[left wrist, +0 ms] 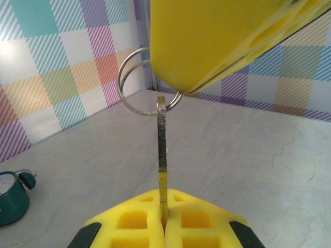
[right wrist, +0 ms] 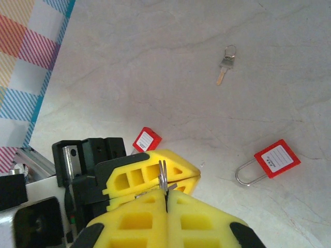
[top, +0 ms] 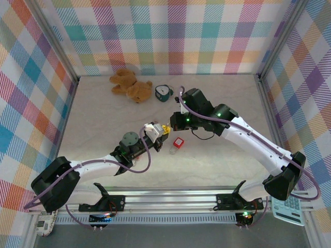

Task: Unlock with the key

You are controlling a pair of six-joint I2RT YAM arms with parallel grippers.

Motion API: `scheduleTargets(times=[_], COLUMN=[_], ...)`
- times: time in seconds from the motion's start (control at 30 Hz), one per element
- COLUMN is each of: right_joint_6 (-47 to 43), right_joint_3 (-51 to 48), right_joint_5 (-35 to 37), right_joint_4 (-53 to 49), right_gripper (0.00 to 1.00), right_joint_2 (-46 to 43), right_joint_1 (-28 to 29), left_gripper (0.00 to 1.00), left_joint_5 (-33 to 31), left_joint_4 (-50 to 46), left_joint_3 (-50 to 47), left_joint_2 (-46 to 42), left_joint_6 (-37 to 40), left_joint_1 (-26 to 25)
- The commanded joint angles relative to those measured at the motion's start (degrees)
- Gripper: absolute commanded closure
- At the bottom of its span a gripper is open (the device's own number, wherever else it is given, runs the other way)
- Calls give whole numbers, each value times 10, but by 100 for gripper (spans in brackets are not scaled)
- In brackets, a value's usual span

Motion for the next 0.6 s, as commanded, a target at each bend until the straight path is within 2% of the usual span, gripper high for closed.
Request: scheduleTargets(times=[0.0, 0.07, 0.17, 0.27, 0.33, 0.37, 0.4, 0.43, 0.5, 0.53, 0.57], right_joint_6=[-34, -60, -91, -146, -179, -201, -210, -220, -295, -271, -244], right_joint_3=[-18, -36, -52, -96, -161, -203, -240, -273, -285, -277, -271], right_joint_5=[12, -12, -21, -55, -66, -63, -44, -42, -73, -56, -88], right_joint_4=[13, 40, 58, 118, 197, 245, 286, 313, 301, 282, 269], right_gripper=[100, 100, 86, 72, 58, 40, 28, 26, 26, 26, 27], right_joint_2=[-20, -35, -68, -123, -171, -197, -212, -223, -225, -223, -222], right_joint_1=[-8, -13, -34, -61, -75, -80, -80, -82, -82, -86, -111], left_gripper=[100, 100, 100, 100, 100, 100, 100, 100, 100, 100, 100], left_joint_5=[44, 60, 101, 165, 216, 248, 272, 288, 326, 346, 364], left_joint_4=[-30, -71, -143, -159, -161, -160, -160, -164, -170, -169, -170], left_joint_3=[13, 22, 44, 56, 68, 75, 81, 88, 101, 106, 112], left_joint_2=[-28, -39, -51, -48, -38, -32, -26, -20, -7, 1, 10], left_joint_6=[-11, -11, -17, -57, -97, -114, -127, -143, -176, -196, -210], left_joint_1=[-6, -4, 11, 42, 66, 76, 80, 86, 96, 101, 104])
